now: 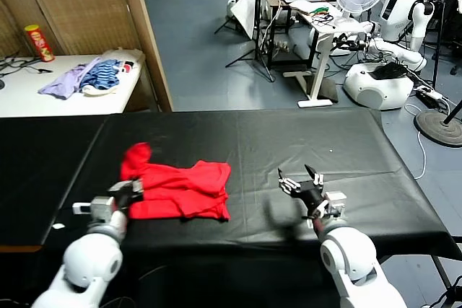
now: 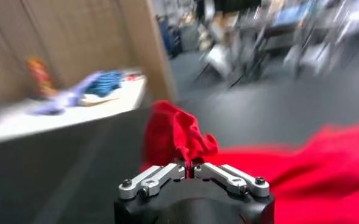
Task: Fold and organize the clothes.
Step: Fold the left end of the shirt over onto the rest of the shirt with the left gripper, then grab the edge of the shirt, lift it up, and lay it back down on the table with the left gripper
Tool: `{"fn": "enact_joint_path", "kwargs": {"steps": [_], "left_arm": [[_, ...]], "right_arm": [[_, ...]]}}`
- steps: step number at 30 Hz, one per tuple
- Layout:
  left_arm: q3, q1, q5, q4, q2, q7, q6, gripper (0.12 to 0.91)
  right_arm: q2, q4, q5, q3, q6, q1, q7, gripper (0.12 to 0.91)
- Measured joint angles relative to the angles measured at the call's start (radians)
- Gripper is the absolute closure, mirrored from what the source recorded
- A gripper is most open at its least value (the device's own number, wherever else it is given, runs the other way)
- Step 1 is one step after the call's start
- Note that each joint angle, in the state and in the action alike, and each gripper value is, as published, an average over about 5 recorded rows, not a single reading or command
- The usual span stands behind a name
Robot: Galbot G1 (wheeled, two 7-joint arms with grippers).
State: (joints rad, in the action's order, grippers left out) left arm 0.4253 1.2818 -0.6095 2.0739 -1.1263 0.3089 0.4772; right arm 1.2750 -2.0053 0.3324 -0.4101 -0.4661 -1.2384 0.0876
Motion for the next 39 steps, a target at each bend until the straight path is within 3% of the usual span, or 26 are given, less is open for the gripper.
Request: {"fn": "enact_joint_path", "kwargs": {"steps": [4, 9, 23, 27, 35, 39], "left_arm": [[-0.060, -0.031, -0.089, 0.014, -0.058, 0.012, 0.004, 0.874], [-0.109, -0.043, -0.121, 0.006, -0.130, 0.019, 0.010, 0.874], [-0.157, -0.053, 0.027, -0.065, -0.247, 0.005, -0.039, 0.872], [-0.164, -0.053, 0.027, -0.075, -0.277, 0.005, -0.048, 0.773], [-0.136, -0.059, -0.034, -0.052, -0.318, 0.015, -0.064, 0.349], [-0.099, -0.043, -0.033, -0.024, -0.295, 0.008, -0.090, 0.243]], "right_arm": [[0.005, 0.001, -0.010, -0.002, 0.000, -0.005, 0.000, 0.227], [0.012, 0.006, -0.016, -0.001, -0.001, -0.005, 0.002, 0.227], [0.013, 0.026, -0.022, 0.022, 0.003, 0.002, -0.009, 0.227], [0.013, 0.033, -0.021, 0.038, 0.004, 0.015, -0.020, 0.227], [0.006, 0.061, -0.001, 0.103, 0.012, 0.053, -0.073, 0.227], [0.007, 0.086, 0.010, 0.167, 0.009, 0.094, -0.083, 0.227]]}}
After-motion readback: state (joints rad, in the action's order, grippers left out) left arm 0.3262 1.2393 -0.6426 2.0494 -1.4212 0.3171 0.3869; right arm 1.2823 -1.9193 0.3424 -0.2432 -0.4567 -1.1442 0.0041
